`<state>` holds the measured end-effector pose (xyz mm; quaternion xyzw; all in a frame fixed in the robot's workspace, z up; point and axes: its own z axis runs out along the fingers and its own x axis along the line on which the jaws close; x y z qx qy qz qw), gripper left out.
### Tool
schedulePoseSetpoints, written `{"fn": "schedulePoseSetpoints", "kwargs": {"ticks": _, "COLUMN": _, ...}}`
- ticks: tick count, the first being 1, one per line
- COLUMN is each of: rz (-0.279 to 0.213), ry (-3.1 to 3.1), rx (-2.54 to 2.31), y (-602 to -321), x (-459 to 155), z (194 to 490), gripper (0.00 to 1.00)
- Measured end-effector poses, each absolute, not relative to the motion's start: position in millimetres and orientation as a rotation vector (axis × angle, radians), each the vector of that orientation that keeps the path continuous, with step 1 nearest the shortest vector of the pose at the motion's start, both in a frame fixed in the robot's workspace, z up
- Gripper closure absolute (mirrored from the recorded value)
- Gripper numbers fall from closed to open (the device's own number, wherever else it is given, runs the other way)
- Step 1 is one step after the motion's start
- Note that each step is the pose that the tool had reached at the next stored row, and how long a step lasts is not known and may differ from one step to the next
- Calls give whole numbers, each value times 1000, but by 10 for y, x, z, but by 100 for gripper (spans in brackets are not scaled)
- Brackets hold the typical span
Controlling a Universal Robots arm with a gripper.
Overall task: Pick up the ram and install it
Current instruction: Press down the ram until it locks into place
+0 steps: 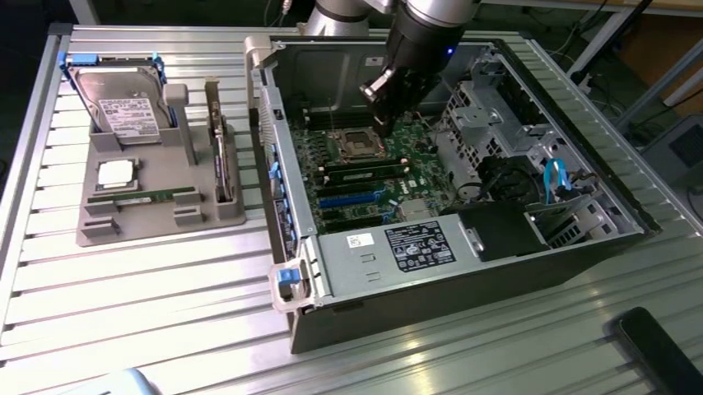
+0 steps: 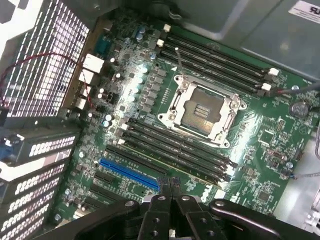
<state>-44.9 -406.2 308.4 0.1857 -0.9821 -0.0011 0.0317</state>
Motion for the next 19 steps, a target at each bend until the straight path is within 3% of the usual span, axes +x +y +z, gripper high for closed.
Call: {"fn": "schedulePoseSetpoints", "kwargs": {"ticks": 19, "rz": -9, "ry": -3078, "rx": 12, "y": -4062, "x": -449, "z": 3074, "gripper": 89}}
